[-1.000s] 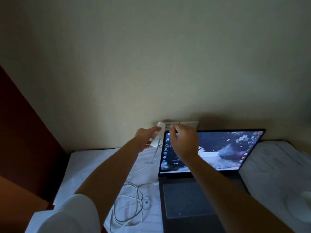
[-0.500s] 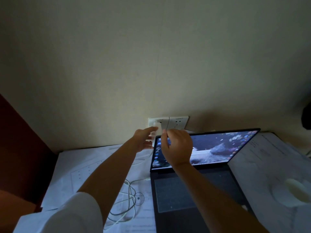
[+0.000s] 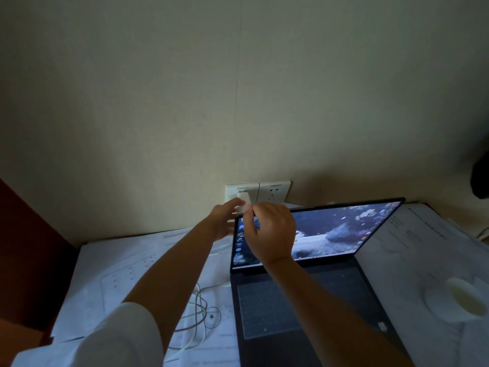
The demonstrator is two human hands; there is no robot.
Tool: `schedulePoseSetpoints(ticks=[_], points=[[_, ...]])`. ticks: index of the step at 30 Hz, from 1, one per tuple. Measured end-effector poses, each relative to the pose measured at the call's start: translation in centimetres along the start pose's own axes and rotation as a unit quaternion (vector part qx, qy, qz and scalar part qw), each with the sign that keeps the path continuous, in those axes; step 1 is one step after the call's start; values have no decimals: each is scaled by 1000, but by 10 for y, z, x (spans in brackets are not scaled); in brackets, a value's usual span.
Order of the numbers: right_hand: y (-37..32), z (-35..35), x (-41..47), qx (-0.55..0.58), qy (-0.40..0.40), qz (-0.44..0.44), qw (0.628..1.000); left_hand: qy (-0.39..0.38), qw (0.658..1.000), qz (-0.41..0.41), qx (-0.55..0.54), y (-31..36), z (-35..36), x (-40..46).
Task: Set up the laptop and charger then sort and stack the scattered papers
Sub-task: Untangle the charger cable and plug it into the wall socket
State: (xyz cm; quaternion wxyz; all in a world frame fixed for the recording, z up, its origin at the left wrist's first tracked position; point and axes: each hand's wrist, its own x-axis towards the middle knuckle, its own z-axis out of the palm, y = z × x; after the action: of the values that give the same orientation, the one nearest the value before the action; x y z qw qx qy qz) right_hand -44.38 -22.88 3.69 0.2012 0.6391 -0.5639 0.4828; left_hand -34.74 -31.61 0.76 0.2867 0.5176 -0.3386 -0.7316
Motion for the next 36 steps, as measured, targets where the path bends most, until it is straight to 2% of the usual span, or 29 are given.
schedulePoseSetpoints(ticks=[11, 16, 28, 36], points=[[0, 3, 0, -13, 8, 0, 1000, -35, 998, -9, -60, -10, 4, 4], [0, 3, 1, -5, 5, -1, 1000, -1, 998, -4, -55, -10, 3, 2], [0, 5, 2, -11, 11, -1, 1000, 4, 999, 24, -22, -10, 14, -3], [0, 5, 2, 9, 13, 3, 1000, 29, 999, -24, 2, -3, 20, -7]])
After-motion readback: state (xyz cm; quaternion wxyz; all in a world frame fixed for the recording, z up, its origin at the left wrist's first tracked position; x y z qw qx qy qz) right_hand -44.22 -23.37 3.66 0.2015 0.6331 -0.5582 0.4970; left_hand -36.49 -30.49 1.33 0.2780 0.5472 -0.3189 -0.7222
